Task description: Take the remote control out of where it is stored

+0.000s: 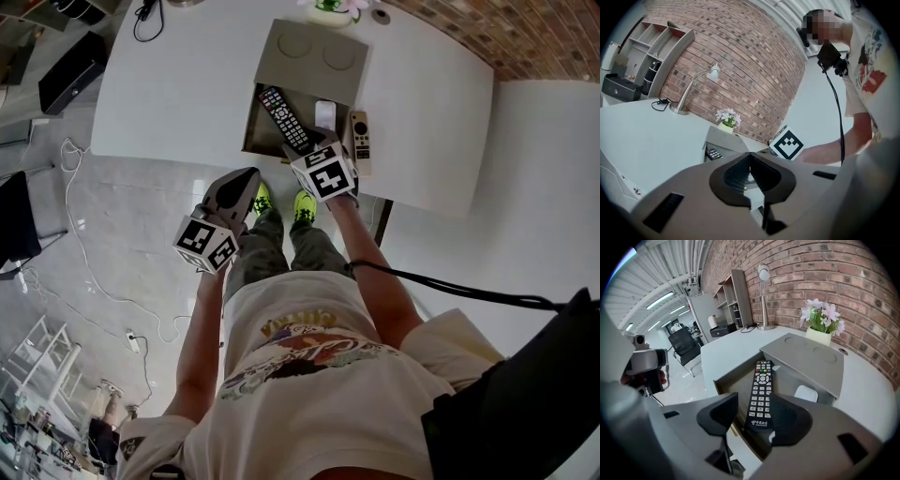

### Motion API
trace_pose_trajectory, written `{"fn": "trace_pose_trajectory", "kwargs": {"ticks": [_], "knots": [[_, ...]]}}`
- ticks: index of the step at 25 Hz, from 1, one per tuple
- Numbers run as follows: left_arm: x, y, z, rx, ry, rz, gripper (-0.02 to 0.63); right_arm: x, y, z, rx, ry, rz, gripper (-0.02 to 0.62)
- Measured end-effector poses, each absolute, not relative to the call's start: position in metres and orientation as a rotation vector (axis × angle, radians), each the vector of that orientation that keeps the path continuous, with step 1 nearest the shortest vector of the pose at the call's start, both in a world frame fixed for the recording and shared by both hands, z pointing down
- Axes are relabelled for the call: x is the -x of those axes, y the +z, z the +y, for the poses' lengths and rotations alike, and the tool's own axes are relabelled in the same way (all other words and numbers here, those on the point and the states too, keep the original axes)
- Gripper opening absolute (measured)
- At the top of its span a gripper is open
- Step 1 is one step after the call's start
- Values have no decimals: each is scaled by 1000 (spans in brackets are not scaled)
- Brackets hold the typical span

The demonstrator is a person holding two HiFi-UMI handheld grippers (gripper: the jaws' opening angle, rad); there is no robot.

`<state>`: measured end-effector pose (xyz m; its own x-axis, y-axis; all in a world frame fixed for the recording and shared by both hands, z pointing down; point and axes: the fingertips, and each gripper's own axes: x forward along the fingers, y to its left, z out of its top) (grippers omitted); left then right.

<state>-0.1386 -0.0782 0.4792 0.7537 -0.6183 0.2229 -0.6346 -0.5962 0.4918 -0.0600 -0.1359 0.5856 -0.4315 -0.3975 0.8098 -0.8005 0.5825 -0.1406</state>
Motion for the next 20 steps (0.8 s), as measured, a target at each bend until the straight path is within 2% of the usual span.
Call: {"fn": "trace_pose_trajectory", "kwargs": {"ticks": [20], "knots": [[163, 506, -109, -2323, 30, -931, 6, 62, 621, -161, -938, 719, -1937, 252]]}}
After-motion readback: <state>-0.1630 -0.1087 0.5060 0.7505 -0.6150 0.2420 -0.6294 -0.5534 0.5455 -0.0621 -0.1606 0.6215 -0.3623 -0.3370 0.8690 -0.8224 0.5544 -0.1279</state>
